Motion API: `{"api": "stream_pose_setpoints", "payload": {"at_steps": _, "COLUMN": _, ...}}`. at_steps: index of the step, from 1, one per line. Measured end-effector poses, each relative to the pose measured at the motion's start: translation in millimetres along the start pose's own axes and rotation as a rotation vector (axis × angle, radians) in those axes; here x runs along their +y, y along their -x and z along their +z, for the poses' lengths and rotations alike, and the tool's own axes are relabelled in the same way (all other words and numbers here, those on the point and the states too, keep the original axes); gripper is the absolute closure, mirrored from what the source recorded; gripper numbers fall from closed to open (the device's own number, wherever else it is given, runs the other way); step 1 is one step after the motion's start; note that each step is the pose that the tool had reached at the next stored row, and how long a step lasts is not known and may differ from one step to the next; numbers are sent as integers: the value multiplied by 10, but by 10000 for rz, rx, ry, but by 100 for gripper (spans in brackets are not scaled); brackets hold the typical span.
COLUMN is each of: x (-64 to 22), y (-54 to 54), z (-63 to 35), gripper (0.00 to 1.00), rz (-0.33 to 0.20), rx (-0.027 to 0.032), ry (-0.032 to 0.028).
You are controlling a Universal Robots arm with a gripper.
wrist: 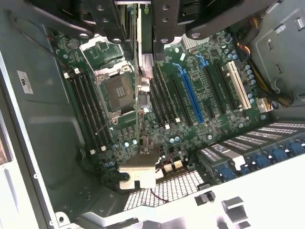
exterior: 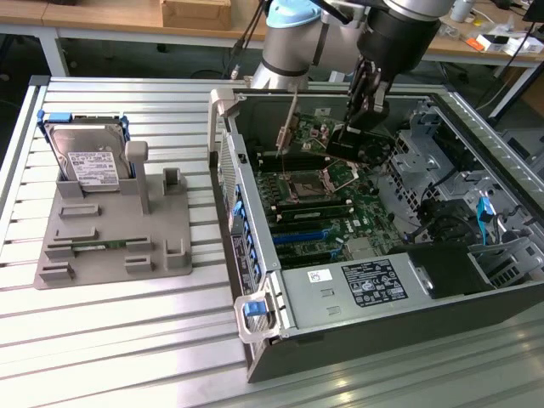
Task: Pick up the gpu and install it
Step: 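Insert the gpu into the slot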
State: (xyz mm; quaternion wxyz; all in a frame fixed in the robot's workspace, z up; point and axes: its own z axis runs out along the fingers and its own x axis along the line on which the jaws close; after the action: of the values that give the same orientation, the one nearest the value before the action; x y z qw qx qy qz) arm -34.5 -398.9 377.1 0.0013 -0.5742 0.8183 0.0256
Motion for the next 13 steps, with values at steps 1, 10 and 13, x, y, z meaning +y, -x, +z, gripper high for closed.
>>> {"api": "stream_pose_setpoints", "payload": {"at_steps": 1, "x": 0, "y": 0, "z": 1, "gripper": 73, "rz": -92, "rx": 3, "ry": 3}}
{"api": "stream_pose_setpoints", "payload": {"at_steps": 10, "x": -105, "y": 37, "z": 22, "gripper": 73, "rz": -1109, "rx": 46, "ry": 38}}
{"api": "stream_pose_setpoints", "payload": {"at_steps": 13, "x": -135, "y": 48, "z": 26, "gripper": 73, "rz": -1318, "rx": 54, "ry": 45}}
